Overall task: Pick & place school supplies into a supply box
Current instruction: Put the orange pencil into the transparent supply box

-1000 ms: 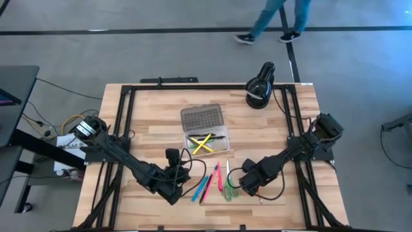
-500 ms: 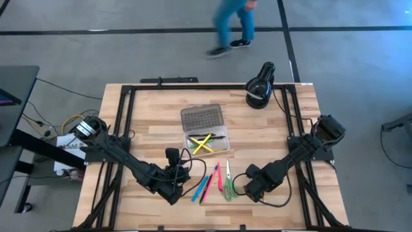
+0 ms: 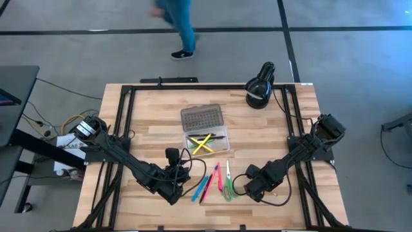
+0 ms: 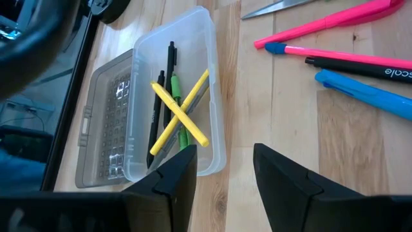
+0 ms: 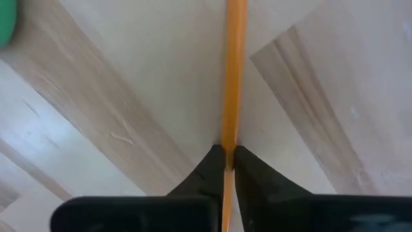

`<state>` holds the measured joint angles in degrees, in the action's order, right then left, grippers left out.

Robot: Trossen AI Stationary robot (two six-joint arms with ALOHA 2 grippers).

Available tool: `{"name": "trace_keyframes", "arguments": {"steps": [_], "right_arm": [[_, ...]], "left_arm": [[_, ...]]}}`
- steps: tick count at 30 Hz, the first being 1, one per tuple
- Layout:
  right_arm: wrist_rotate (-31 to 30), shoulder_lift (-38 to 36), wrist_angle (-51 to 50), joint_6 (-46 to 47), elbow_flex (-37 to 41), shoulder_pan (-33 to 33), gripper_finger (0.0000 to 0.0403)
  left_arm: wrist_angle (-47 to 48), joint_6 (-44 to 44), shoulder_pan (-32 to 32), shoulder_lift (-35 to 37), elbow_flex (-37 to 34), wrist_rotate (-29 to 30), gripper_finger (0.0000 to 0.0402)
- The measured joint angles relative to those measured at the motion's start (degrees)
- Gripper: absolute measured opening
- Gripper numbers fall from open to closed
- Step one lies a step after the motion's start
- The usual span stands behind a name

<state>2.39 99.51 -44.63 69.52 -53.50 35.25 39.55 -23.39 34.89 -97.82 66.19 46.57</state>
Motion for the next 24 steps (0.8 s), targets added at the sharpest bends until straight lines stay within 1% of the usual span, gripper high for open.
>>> {"name": "trace_keyframes", "arguments": {"steps": [13,17,21,24], "right_arm": [[-2.67,0.14,-2.83,-5.84,-0.15,-0.50,0.0002],[-6.71,0.53,-8.52,-7.94,-1.38,-0.78,0.0001],[-8.88,0.33,-13.54,-8.99,-4.59,-1.56,0.0001],[-10.40,0.38,-16.52,-11.47,-6.49,-2.17,0.0001]], "left_arm": [[0.00,0.00,0.00,0.00,0.00,1.07,0.0148],[0.00,0.02,0.00,0.00,0.00,2.04,0.0148],[0.00,0.04,0.00,0.00,0.00,2.46,0.0148],[0.02,0.04,0.00,-0.02,0.00,2.90,0.0148]]}}
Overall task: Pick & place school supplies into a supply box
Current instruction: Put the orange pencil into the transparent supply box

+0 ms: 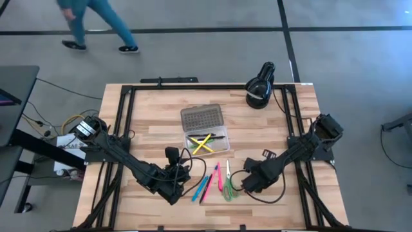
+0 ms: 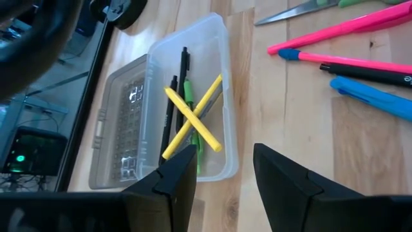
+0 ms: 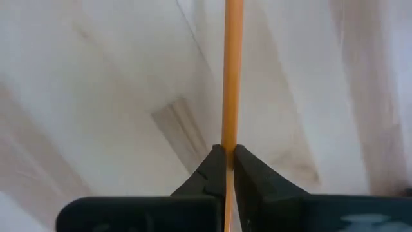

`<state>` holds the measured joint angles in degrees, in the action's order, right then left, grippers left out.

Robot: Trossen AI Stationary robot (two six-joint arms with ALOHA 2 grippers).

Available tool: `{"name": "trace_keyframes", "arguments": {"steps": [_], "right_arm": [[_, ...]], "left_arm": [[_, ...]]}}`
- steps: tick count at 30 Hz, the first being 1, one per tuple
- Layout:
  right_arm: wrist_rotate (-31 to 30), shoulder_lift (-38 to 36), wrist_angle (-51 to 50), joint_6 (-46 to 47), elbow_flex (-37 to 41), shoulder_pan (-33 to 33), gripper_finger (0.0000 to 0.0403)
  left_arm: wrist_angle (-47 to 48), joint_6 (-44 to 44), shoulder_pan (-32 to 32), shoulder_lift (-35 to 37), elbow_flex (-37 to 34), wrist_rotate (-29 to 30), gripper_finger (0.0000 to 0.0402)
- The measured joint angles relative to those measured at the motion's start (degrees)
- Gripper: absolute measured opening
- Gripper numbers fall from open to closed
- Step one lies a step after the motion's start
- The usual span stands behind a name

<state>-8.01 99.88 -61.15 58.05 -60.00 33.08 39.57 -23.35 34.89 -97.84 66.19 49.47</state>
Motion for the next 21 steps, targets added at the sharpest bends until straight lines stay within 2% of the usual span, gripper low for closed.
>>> {"name": "trace_keyframes", "arguments": {"steps": [8,13,17,21], "right_arm": [[-7.37,-0.05,-5.31,-8.70,-6.61,-3.54,0.0000],[-13.99,-0.14,-3.47,-20.61,-11.00,-8.65,0.0000],[-15.99,-0.14,4.31,-33.27,-12.92,-14.50,0.0000],[-14.77,-0.16,15.26,-45.30,-13.34,-20.86,0.0000]], "left_arm": [[0.30,-0.49,0.00,0.00,0.00,0.07,0.0148],[3.62,-5.42,0.03,0.00,0.00,-0.89,0.0148],[6.18,-9.91,0.49,0.00,0.00,-1.65,0.0148],[7.00,-12.42,1.60,0.00,0.00,-1.66,0.0148]]}}
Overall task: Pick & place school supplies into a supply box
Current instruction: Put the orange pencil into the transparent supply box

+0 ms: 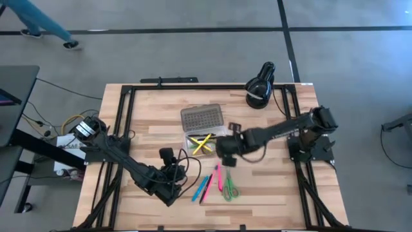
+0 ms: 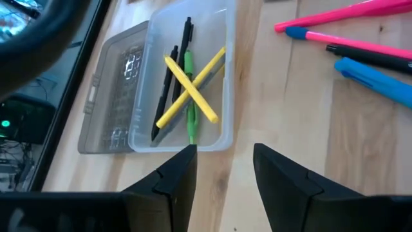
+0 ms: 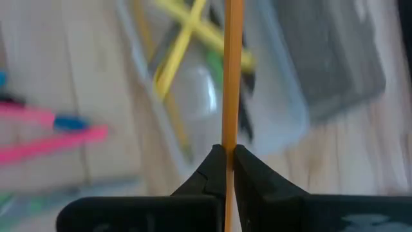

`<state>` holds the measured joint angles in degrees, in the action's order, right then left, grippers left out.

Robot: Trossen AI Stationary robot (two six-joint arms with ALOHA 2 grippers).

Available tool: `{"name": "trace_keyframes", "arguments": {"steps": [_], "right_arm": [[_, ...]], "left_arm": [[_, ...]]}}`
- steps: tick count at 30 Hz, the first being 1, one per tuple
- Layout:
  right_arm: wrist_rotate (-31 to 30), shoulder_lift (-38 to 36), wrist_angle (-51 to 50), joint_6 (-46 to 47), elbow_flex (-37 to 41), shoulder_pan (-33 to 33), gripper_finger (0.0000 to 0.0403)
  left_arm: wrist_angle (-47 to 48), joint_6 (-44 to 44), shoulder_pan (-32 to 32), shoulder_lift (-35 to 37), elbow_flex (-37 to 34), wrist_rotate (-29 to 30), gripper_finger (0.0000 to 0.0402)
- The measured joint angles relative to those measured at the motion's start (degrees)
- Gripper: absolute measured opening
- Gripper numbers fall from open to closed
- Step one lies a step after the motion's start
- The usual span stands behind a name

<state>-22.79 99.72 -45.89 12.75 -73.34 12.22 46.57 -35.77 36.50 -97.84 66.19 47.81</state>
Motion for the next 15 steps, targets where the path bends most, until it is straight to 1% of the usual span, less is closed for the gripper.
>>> {"name": "trace_keyframes", "arguments": {"steps": [3,6,11,15], "right_arm": [[2.58,0.00,6.38,-6.14,0.00,-3.91,0.0000],[5.52,0.00,10.79,-10.38,0.00,-6.91,0.0000],[10.60,0.00,14.60,-13.81,0.00,-10.49,0.0000],[13.08,1.94,16.66,-16.26,-0.06,-11.34,0.0000]], "left_arm": [[0.86,-1.64,1.05,0.00,0.00,-0.02,0.0148],[2.00,-3.92,2.08,0.00,0.00,-0.02,0.0148],[5.01,-8.32,3.88,0.00,0.00,1.07,0.0148],[5.97,-9.78,4.91,0.00,0.00,2.35,0.0148]]}}
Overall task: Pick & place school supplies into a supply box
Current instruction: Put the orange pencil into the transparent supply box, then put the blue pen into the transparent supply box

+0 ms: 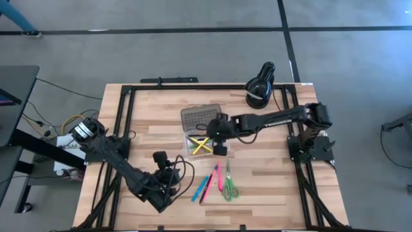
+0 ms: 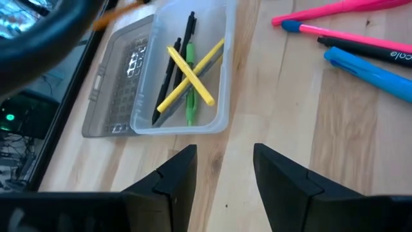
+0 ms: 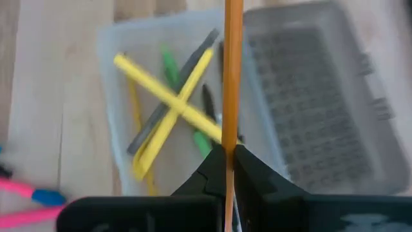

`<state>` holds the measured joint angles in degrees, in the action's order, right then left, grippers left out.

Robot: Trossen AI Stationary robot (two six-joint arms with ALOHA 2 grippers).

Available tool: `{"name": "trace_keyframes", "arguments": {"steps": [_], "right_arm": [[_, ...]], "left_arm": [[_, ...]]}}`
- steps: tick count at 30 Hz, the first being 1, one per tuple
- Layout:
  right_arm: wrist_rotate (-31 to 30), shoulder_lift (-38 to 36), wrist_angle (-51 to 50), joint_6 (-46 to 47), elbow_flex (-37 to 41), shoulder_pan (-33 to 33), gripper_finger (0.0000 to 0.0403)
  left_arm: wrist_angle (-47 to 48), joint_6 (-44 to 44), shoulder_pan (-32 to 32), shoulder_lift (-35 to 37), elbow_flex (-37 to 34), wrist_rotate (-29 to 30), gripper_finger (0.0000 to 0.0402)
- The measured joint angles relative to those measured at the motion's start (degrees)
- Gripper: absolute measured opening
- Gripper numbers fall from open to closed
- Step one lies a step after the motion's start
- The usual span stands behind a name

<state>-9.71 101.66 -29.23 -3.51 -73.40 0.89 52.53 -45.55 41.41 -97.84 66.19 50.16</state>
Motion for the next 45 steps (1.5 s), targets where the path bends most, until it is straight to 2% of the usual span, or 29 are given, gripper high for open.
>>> {"name": "trace_keyframes", "arguments": {"steps": [3,9,23,30,39,45], "right_arm": [[2.21,2.62,1.41,-2.47,-0.05,0.10,0.0000],[2.31,7.60,1.03,-2.66,0.02,0.20,0.0012],[1.50,8.52,1.42,-2.99,-0.03,0.20,0.0104],[-5.59,3.57,-0.50,-2.99,-0.03,2.20,0.0127],[-13.03,-6.78,-5.43,-2.49,-0.03,9.34,0.0121],[-18.72,-13.20,-14.45,7.73,-0.03,15.62,0.0118]], "left_arm": [[0.56,-0.69,0.31,0.00,0.00,0.15,0.0148],[0.66,-0.82,0.30,0.00,0.00,0.14,0.0148],[0.50,-0.90,0.28,0.00,0.00,0.15,0.0148],[0.42,-3.13,0.28,0.00,0.00,0.17,0.0148],[-1.80,-6.08,1.02,-0.73,0.00,0.22,0.0148],[-11.08,-1.46,0.49,-0.76,0.00,1.65,0.0148]]}}
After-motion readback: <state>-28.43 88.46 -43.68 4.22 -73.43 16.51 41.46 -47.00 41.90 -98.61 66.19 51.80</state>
